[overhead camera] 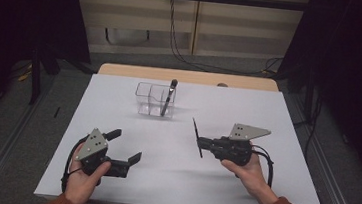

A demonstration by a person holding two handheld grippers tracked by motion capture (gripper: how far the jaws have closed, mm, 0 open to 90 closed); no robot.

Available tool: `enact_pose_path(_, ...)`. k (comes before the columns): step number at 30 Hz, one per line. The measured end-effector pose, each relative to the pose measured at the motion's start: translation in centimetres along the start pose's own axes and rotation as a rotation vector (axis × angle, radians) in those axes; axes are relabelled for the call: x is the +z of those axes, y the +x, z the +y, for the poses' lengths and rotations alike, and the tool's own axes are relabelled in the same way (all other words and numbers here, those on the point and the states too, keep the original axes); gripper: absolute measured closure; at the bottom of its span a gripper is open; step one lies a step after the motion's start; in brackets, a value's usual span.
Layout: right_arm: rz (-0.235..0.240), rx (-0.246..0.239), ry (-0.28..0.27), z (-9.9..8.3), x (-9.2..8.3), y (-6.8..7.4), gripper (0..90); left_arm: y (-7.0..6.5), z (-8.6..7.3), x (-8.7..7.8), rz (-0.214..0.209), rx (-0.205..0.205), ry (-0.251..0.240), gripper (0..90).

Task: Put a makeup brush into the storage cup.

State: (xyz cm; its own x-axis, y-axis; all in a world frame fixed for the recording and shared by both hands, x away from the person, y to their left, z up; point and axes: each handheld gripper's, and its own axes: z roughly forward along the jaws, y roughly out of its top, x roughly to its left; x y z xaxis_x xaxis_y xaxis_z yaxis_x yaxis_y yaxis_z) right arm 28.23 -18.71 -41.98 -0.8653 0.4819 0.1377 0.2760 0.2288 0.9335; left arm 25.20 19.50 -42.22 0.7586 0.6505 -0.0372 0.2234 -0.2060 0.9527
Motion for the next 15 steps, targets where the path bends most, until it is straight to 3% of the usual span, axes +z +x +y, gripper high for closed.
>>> enact_pose_path(4, 0.014, -0.016, 0.03, -0.2, 1.0, 0.3, 86.7, -0.5, 0.4, 1.1, -0.021, -0.003, 0.001, 2.5)
enact_pose_path(8, 0.019, -0.014, 0.02, -0.2, 1.4, 0.4, 86.7, -1.0, 1.0, 2.3, -0.038, -0.012, -0.012, 2.5)
enact_pose_path(11, 0.02, -0.012, 0.012, -0.1, 1.3, 0.5, 86.7, -1.5, 1.5, 3.1, -0.041, 0.022, -0.007, 2.8)
enact_pose_path(15, 0.022, -0.006, 0.007, -0.2, 1.3, 0.5, 86.7, -2.0, 2.2, 4.1, -0.07, 0.014, -0.01, 2.7)
